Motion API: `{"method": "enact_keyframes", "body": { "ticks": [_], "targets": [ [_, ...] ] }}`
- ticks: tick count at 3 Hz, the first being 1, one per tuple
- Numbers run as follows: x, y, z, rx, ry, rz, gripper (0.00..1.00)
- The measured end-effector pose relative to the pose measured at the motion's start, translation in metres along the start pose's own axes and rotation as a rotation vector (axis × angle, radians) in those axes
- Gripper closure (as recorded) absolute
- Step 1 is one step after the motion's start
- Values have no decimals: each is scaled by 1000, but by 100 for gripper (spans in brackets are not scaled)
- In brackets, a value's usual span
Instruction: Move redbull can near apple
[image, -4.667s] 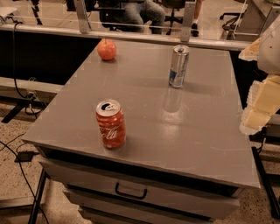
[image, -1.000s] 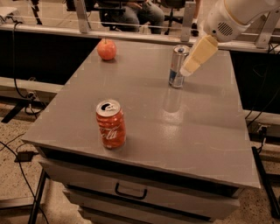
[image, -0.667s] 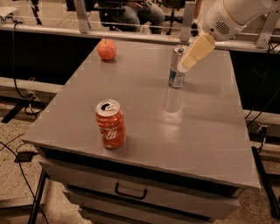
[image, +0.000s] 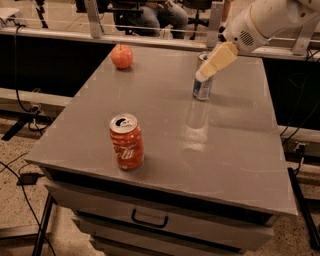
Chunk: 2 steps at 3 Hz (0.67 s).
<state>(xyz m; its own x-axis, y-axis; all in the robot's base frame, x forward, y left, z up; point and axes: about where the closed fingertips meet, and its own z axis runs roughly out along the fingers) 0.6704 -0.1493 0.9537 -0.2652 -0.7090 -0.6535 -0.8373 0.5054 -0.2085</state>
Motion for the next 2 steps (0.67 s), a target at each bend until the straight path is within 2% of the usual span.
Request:
{"method": "enact_keyframes", "body": {
  "ticks": [1, 2],
  "targets": [
    [4, -2, 14, -9, -19, 32, 0],
    [4, -3, 17, -11, -23, 38, 0]
  ]
}}
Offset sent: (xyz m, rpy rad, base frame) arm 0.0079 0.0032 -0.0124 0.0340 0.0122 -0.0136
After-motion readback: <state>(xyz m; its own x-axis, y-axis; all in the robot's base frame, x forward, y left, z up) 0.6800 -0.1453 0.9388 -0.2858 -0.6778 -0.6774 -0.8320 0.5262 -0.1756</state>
